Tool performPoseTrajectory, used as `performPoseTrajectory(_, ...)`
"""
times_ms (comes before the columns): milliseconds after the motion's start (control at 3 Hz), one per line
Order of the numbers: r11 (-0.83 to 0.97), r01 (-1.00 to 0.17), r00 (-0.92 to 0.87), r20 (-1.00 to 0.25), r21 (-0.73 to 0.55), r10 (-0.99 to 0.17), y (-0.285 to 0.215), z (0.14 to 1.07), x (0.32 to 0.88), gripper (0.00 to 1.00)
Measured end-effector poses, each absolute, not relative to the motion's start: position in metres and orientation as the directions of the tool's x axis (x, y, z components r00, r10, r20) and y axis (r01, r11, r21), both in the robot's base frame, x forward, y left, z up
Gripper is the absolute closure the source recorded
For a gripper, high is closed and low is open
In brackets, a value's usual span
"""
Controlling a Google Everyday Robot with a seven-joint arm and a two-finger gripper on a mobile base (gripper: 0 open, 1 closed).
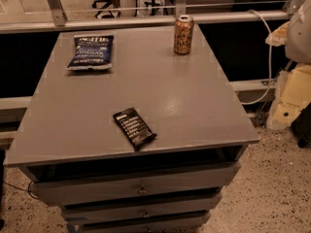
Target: Move orange can near rxbar chocolate
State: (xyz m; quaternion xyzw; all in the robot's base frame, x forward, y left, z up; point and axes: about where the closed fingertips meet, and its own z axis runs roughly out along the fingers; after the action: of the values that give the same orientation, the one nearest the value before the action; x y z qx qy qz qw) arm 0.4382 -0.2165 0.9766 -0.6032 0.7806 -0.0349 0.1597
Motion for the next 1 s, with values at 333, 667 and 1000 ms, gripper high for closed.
performPoseTrajectory(333, 0.275, -0.926, -0.22, -0.223, -0.26, -0.95, -0.216, 0.977, 0.442, 0.0)
performPoseTrajectory(667, 0.304, -0.916, -0.225, -0.293, -0.261, -0.929, -0.216, 0.959, 0.468, 0.0)
performPoseTrajectory(1000, 0.376, -0.886, -0.235, -0.436, -0.271, -0.868, -0.203, 0.937, 0.537, 0.0)
